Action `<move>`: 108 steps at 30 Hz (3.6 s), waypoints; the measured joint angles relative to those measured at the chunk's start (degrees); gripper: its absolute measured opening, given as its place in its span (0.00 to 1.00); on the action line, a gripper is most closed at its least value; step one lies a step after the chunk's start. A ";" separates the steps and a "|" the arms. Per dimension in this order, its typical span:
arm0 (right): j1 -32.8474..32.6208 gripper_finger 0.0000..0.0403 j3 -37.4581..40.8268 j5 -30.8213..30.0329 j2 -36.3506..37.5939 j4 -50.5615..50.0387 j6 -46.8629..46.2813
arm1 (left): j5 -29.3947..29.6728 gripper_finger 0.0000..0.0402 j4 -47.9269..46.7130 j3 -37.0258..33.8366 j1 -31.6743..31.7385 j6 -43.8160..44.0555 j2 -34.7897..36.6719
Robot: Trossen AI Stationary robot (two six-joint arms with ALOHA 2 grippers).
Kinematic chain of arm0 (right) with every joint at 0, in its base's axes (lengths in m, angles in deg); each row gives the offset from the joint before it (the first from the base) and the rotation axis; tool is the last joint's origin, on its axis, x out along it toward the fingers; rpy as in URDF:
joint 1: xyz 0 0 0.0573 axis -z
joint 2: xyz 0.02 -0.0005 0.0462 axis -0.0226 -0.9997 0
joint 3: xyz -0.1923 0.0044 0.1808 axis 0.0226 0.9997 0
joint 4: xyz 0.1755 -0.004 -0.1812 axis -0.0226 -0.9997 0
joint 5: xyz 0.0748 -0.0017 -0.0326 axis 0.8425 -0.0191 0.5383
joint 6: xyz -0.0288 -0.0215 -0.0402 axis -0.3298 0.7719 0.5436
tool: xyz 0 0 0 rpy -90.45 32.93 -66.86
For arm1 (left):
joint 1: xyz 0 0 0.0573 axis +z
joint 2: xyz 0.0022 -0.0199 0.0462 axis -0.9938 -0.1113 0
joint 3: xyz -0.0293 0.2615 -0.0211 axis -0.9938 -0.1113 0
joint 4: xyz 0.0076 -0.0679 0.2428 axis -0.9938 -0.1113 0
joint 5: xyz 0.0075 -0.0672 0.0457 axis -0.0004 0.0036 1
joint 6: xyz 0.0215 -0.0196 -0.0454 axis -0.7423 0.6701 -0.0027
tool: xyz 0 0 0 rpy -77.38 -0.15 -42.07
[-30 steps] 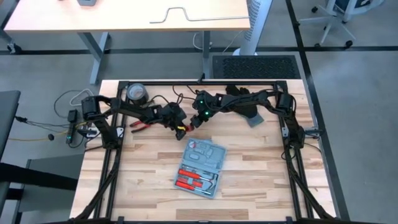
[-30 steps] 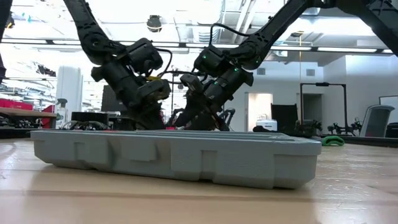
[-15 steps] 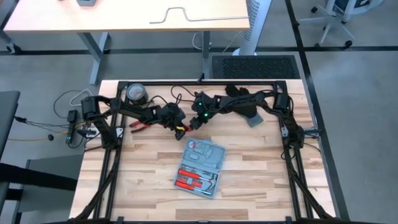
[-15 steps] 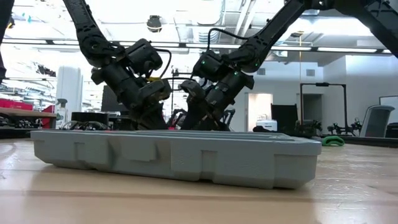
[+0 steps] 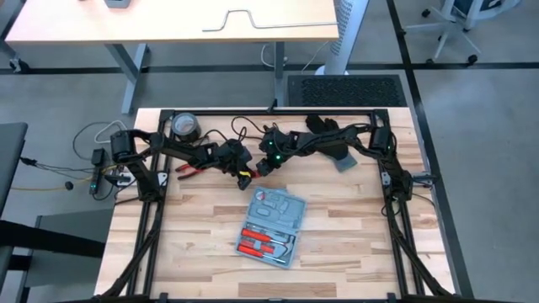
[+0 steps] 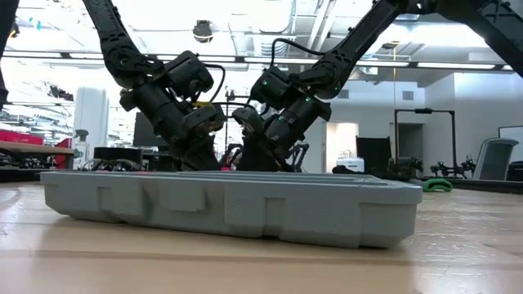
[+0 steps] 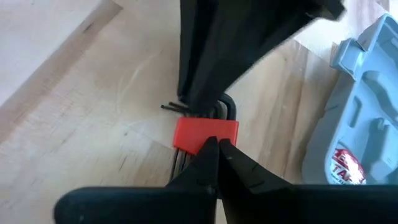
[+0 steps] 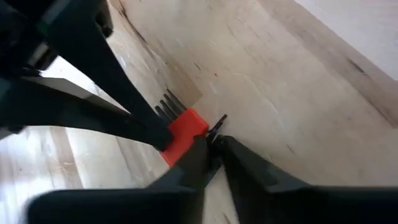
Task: Prefit tool cases
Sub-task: Put the orange hex key set into the gray tool case
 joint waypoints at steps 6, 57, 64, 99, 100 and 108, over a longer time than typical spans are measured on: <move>-0.13 0.03 0.03 -0.36 -0.02 -0.04 -1.15 | -1.78 0.00 0.12 -0.09 0.07 -0.39 0.58; -0.67 0.55 0.16 4.05 3.54 -5.42 0.40 | -4.60 0.00 -3.14 -3.10 -4.85 6.24 2.37; -0.50 0.53 0.16 4.02 3.28 -5.18 0.46 | -2.57 0.00 -0.33 -3.06 -4.89 6.13 1.90; 0.81 0.41 -0.12 5.32 0.46 -5.91 -1.22 | 0.74 0.00 2.79 -2.36 -3.32 5.84 -0.18; 0.81 0.38 -0.11 5.25 0.44 -5.96 -1.12 | 0.72 0.00 2.88 -2.36 -3.32 5.96 -0.20; 0.77 0.04 0.10 6.12 0.26 -5.65 -1.12 | 0.50 0.00 2.77 -2.40 -3.02 6.04 -0.25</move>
